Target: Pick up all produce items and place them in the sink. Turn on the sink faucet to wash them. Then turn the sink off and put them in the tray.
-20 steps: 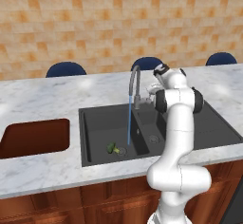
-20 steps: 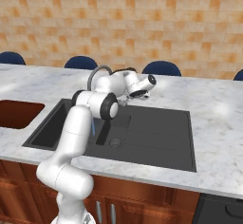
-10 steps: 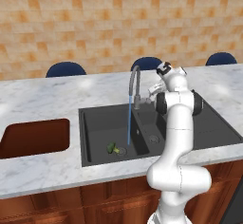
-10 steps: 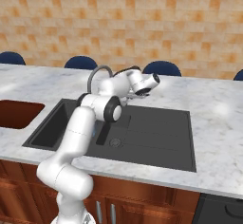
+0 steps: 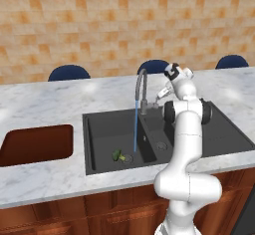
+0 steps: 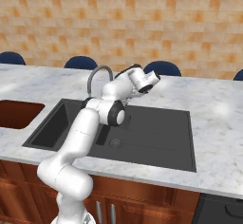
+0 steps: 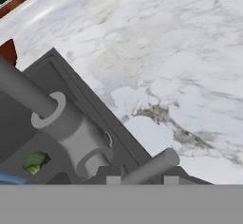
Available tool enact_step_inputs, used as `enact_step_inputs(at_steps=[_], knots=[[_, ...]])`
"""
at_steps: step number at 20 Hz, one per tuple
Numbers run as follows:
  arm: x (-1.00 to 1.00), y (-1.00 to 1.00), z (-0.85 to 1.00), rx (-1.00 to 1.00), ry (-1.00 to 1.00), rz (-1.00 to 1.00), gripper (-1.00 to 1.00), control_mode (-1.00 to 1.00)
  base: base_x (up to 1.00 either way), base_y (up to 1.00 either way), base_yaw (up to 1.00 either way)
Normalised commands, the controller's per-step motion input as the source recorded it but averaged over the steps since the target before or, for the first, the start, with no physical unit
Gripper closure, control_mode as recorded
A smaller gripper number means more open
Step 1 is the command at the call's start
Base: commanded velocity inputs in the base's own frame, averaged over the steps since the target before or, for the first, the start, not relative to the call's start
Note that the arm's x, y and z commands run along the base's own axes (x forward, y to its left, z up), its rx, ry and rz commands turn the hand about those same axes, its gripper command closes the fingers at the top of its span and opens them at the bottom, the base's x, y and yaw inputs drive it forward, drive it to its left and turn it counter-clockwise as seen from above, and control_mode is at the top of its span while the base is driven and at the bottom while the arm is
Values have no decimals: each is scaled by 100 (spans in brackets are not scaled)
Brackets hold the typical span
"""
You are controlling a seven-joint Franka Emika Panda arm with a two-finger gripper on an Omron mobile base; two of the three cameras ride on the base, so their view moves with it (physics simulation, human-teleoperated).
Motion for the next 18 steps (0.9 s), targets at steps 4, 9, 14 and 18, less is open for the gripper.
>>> enact_step_inputs(at_steps=[4, 9, 14, 18], knots=[[0, 21, 0, 0, 0, 5, 100, -100, 0, 0, 0], [-1, 25, -4, 0, -5, 0, 100, -100, 0, 0, 0], [-1, 53, -5, 0, -5, 0, 100, -100, 0, 0, 0], [-2, 26, 0, 0, 0, 1, -100, -100, 0, 0, 0]])
